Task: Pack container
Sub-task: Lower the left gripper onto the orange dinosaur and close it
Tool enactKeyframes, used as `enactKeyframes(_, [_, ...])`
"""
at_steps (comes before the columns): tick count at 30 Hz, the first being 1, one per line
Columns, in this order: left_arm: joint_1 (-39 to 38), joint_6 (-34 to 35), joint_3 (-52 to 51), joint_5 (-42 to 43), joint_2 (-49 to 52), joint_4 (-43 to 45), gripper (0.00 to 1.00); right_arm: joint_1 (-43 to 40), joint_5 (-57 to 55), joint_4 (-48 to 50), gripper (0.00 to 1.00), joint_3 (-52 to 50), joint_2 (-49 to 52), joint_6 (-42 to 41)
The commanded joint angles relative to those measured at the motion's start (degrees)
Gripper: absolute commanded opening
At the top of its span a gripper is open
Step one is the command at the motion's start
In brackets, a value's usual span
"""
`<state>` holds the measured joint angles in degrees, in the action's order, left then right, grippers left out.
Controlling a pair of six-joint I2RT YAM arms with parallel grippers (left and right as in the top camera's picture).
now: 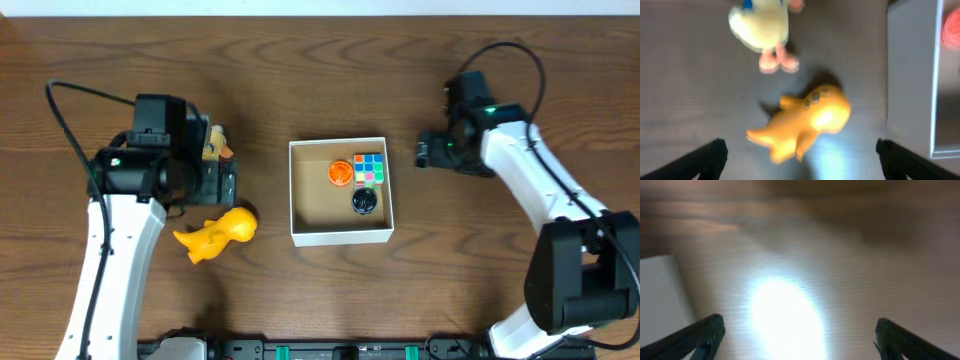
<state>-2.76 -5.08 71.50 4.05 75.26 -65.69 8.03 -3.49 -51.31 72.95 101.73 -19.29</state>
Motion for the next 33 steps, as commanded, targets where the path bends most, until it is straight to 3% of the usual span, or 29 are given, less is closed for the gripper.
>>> enactKeyframes(1, [0.39,-7.61,0.61,-0.68,1.81,-4.17,0.98,-3.10,-5.14,-2.40,0.99,1.40,-0.17,-2.97])
enactKeyframes(12, [0.39,-9.33,-8.37,-0.70,9.01,-2.71,0.98,-4.87,-5.18,-1.81,0.99,1.40,-0.17,-2.73])
enactKeyframes(18, [0.39,-9.92,-13.70,-0.92,14.27,3.13,0.98,-4.87,-5.16,-1.81,0.99,1.40,-0.17,-2.29])
enactKeyframes(33, [0.39,-9.88,-16.17,-3.85,21.55,12.28,0.99,-5.14,-5.14,-1.62,0.99,1.40,-0.17,-1.66])
